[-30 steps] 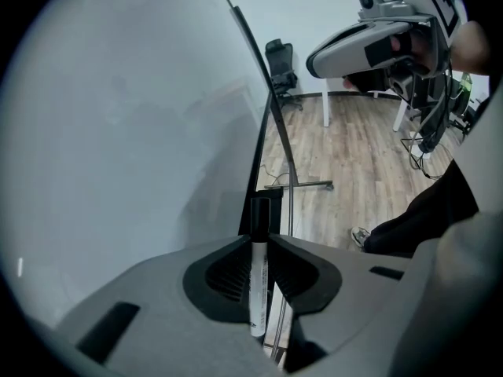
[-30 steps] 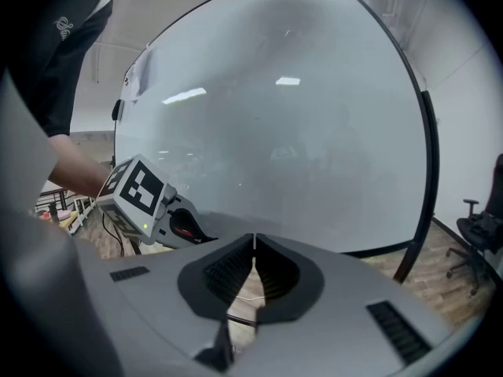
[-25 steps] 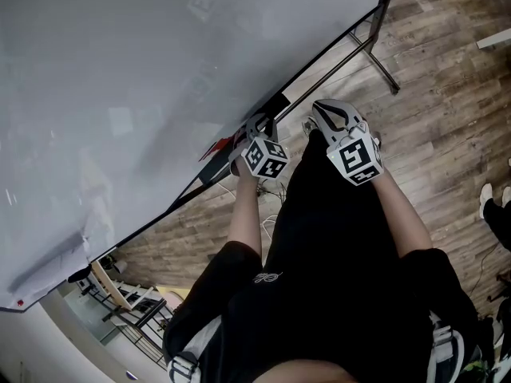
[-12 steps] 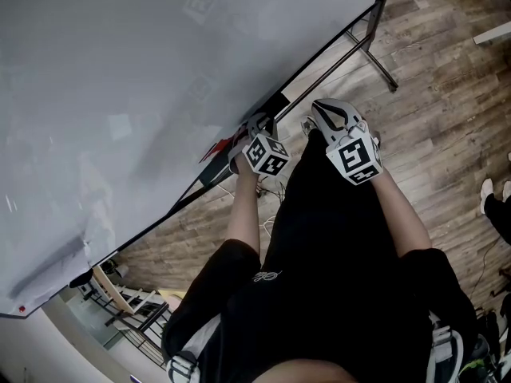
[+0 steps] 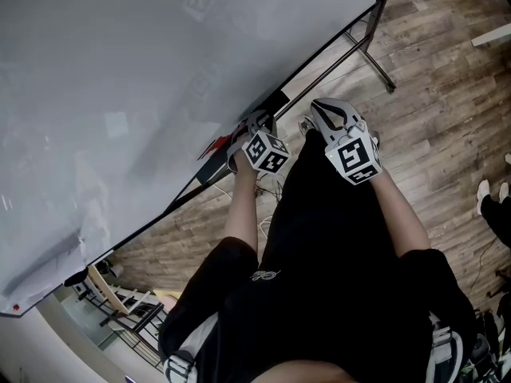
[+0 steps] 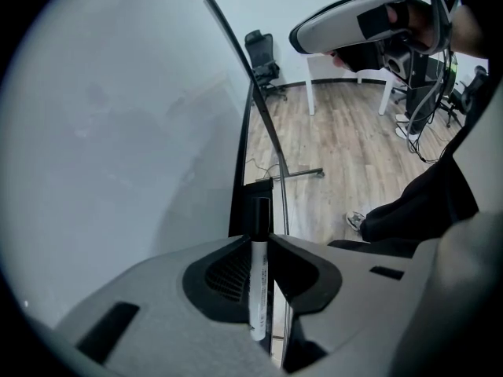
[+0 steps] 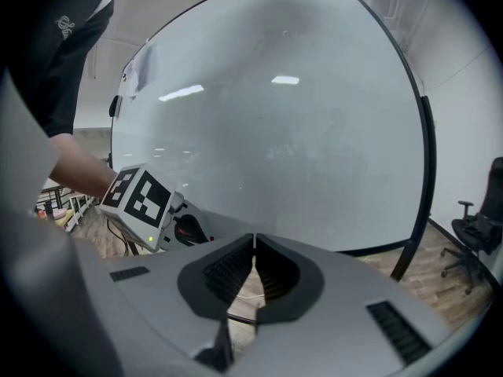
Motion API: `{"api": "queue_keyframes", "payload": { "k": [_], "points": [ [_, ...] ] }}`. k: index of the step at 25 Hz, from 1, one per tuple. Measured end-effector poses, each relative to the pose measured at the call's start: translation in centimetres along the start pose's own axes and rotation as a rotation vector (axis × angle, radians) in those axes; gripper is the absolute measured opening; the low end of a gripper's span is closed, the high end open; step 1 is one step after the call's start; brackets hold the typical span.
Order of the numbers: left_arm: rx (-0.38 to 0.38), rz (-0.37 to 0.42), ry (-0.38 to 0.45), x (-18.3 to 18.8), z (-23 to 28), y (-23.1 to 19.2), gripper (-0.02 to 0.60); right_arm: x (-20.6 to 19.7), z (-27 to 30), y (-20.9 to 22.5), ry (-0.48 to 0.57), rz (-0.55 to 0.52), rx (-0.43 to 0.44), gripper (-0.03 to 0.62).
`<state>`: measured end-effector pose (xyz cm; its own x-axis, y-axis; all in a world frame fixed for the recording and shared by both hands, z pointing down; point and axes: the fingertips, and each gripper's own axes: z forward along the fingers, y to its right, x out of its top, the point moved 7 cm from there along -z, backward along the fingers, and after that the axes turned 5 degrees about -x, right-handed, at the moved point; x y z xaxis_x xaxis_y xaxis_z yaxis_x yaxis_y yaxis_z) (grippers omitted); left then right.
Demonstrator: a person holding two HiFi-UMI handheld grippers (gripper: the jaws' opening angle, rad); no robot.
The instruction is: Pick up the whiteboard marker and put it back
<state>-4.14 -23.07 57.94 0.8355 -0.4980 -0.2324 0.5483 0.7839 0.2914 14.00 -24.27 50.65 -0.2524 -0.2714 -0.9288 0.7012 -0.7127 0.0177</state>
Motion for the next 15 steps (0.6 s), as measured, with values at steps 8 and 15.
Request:
{"api": "queue_keyframes", "payload": {
  "k": [8, 15],
  "points": [
    [0.041, -0.048, 0.008, 0.0, -0.3, -0.1, 0.107, 0.1, -0.4, -0.4, -0.003, -0.021, 0.022, 0.008],
    [0.107, -0.191, 0.085, -1.0, -3.1, 0.0, 0.110, 0.6, -0.7, -1.9, 0.010, -0.032, 0.065, 0.008]
  ]
}}
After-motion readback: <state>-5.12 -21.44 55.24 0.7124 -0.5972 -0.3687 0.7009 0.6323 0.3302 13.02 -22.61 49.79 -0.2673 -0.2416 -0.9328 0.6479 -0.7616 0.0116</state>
